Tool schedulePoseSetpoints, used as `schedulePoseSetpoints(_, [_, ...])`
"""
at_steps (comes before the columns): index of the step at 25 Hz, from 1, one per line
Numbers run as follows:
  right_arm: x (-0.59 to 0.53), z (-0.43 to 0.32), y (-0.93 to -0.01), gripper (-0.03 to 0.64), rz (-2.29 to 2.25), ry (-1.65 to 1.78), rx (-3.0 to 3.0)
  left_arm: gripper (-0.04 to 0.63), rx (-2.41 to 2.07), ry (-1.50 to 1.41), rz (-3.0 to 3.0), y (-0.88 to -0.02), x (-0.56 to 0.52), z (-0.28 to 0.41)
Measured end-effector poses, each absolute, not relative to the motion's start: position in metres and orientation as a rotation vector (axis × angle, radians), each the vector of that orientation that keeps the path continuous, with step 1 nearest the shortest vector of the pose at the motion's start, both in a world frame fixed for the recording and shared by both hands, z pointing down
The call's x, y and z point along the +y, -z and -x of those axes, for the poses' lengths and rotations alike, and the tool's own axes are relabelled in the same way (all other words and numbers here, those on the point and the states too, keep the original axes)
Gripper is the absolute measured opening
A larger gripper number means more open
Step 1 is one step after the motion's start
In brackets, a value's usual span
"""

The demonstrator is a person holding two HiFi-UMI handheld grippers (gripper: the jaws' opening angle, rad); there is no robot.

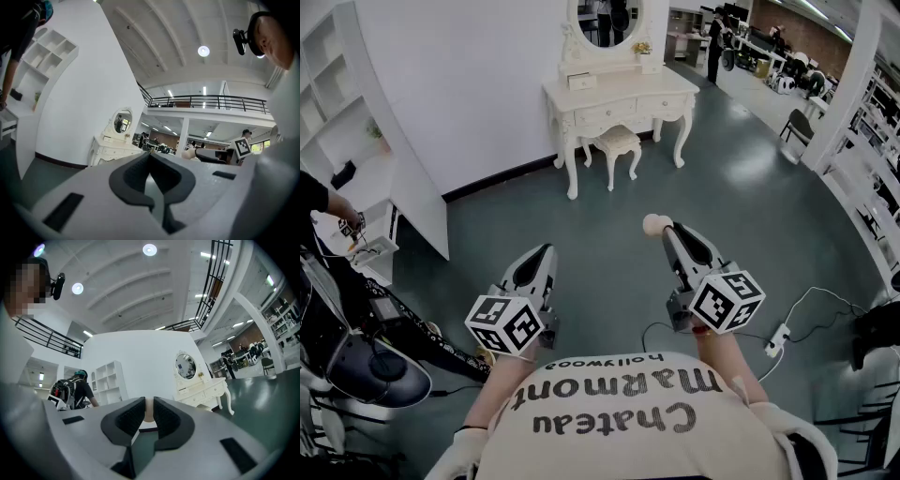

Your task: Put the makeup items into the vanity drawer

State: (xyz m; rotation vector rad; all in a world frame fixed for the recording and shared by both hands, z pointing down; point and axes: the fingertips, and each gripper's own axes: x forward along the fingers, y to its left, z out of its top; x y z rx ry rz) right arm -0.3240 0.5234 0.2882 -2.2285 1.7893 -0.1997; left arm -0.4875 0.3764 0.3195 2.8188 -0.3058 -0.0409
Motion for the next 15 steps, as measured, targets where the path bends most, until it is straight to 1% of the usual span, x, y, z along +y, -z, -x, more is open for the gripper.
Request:
schedulePoseSetpoints(7, [0.529,0.309,-0.288,0.072,2.222,0.192,1.806,0.008,-0.322,0.056,-2.824,-0.318,0.38,0.471])
schedulePoseSetpoints(15, [0.537,0.296,-0.311,0.072,2.171,0.267,1.83,0.009,-0.319,0.009,-2.788,-0.343,0.399,0.459])
